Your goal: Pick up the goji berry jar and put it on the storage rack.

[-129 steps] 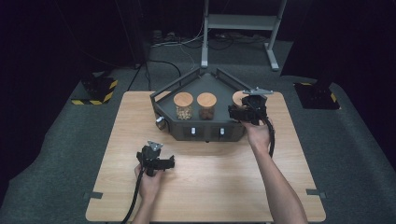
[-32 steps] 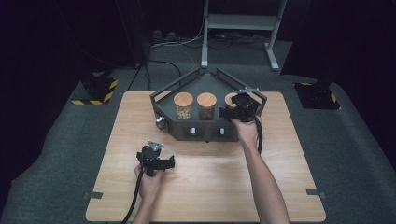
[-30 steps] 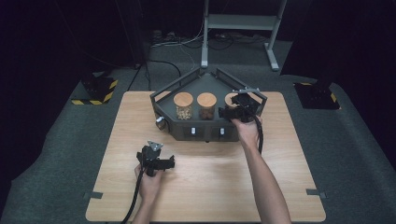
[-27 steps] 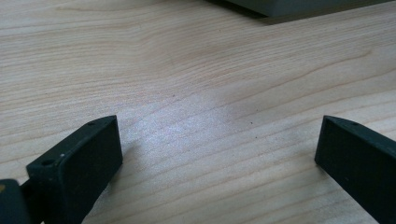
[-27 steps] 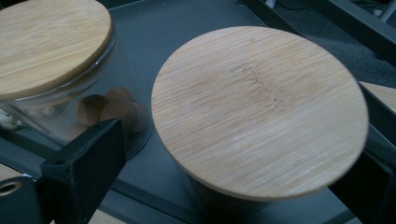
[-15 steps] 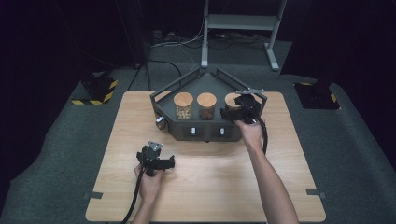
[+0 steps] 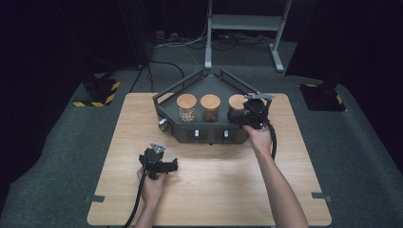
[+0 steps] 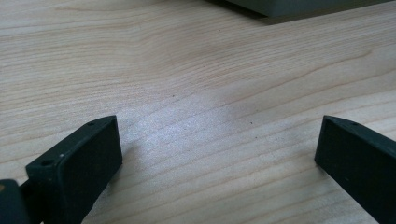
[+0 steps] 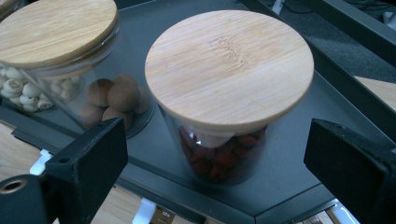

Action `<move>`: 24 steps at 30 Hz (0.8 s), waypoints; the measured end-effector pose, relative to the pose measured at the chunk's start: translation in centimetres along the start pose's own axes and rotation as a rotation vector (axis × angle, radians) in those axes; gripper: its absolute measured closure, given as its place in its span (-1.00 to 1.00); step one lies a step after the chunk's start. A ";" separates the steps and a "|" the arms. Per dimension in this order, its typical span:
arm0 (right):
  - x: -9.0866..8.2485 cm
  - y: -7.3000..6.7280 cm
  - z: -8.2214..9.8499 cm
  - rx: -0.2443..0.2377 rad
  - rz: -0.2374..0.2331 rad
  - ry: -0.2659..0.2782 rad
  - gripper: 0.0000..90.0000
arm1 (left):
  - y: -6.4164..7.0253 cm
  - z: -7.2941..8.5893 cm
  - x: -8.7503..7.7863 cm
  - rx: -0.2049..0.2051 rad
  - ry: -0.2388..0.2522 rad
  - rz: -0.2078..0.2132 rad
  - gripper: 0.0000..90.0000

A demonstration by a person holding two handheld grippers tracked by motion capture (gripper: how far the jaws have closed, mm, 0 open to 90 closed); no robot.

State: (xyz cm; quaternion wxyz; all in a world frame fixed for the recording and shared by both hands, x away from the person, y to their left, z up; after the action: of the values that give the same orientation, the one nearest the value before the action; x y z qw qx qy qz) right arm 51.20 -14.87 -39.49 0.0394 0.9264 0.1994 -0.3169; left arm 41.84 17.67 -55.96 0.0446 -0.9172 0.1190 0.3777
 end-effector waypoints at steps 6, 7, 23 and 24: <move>-0.3 0.3 0.4 0.003 -0.009 0.009 -0.86 | 0.0 0.0 0.0 0.000 0.000 0.000 -0.98; -0.4 0.3 0.5 0.001 -0.013 0.010 -0.86 | 0.0 0.0 0.0 0.000 0.000 0.000 -0.98; -1.1 0.9 1.7 0.012 -0.041 0.019 -0.86 | 0.0 0.0 0.0 0.000 0.000 0.000 -0.98; -1.2 1.0 1.8 0.011 -0.040 0.020 -0.86 | 0.0 0.0 0.0 0.000 0.000 0.000 -0.98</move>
State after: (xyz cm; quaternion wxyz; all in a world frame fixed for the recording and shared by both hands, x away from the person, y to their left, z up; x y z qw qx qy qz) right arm 49.72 -16.58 -40.26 0.0261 0.9256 0.2163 -0.3094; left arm 41.85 17.67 -55.96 0.0445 -0.9171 0.1190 0.3779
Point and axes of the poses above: each handheld gripper's, and its own axes: x roughly forward along the jaws, z roughly out of its underside, y roughly to its right, the point moved 2 cm from there along x, roughly forward along the jaws, and after that the axes turned 1 degree about z, right-handed, at the moved point
